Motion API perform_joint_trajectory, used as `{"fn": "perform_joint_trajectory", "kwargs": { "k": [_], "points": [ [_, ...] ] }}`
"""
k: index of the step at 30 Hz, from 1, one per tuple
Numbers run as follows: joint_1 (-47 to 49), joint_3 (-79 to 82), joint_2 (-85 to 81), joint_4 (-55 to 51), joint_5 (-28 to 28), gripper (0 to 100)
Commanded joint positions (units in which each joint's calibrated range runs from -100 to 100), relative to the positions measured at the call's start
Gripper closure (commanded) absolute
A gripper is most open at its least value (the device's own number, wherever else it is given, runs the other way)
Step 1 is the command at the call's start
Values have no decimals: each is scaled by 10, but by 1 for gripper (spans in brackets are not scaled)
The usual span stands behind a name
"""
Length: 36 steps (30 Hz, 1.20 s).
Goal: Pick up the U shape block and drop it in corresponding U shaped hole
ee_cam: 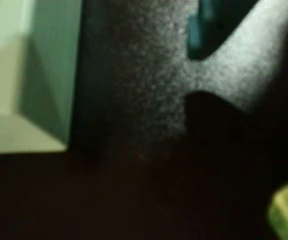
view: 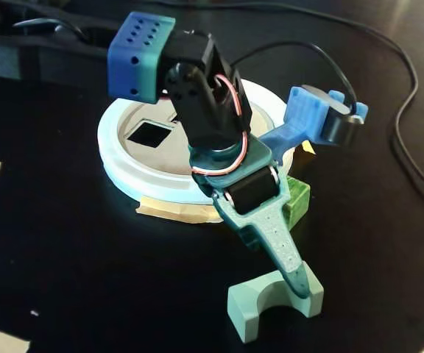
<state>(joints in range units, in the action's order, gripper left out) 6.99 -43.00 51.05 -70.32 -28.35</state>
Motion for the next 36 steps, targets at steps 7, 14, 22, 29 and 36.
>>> {"fn": "perform_joint_trajectory", "kwargs": {
  "k": [7,14,22,29,36],
  "points": [
    [-6,-46,-8,16,0,43],
    [-6,-46,-8,16,0,65],
    [-6,-46,-8,16,1,86],
    [-6,-46,-8,16,1,87],
    [-6,-45,-8,14,1,87]
  ]
}}
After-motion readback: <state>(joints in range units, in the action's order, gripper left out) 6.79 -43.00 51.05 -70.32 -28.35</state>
